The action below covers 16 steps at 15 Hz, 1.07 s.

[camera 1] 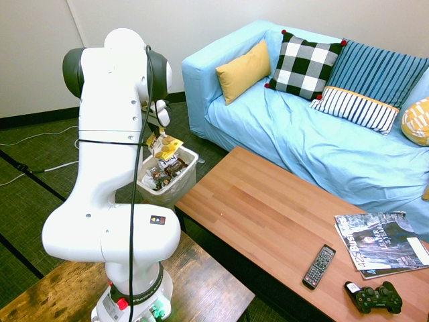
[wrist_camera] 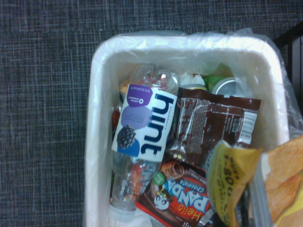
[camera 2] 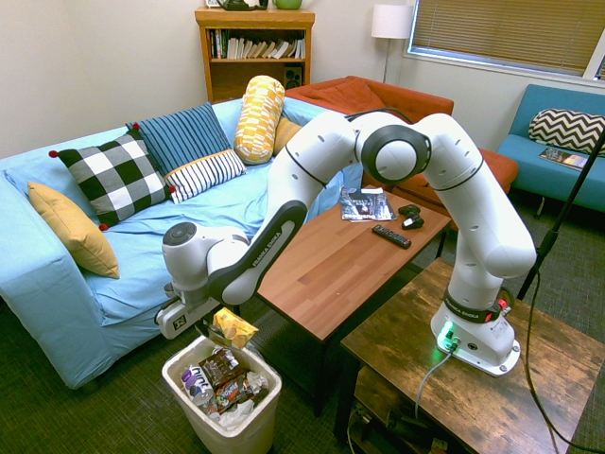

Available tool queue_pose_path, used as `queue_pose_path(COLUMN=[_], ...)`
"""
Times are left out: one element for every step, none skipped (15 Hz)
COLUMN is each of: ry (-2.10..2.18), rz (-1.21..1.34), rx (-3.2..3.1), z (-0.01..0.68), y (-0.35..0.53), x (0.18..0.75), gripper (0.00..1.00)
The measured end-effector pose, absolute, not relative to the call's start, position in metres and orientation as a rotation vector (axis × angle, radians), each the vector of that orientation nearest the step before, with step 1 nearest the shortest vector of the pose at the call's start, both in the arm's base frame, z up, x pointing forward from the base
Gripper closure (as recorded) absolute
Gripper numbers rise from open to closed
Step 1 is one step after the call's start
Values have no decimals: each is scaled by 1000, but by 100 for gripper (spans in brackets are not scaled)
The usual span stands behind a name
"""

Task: Throw the chip bag in the trash bin

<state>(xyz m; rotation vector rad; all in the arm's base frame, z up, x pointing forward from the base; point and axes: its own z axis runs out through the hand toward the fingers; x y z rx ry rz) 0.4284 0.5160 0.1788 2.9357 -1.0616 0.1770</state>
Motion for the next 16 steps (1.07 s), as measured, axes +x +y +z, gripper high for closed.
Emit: queue_pose_path(ry=[-1058, -1054, -1051, -1049, -1042, -1033, -1024, -1015, -1007, -1000, -992, -988, -985, -983, -984, -985], rz=[179, 182, 180, 176, 175, 177, 180, 183, 186, 190, 192, 195, 198, 202, 208, 214], rx=[2931, 2923, 2918, 2913, 2913, 2917, 2919, 2921, 2922, 2924, 2925, 2927, 2929, 2933, 2935, 2936], z=[175, 170, 163, 157, 154, 152, 152, 151, 151, 151, 151, 151, 152, 154, 156, 158], y=[516, 513, 511, 510, 509, 509, 511, 512, 514, 514, 515, 516, 517, 518, 519, 519], x=[427, 426, 425, 424, 422, 420, 418, 415, 414, 413, 412, 411, 410, 410, 411, 412], gripper=[100, 100, 0, 0, 0, 0, 0, 0, 0, 0, 0, 0, 0, 0, 0, 0])
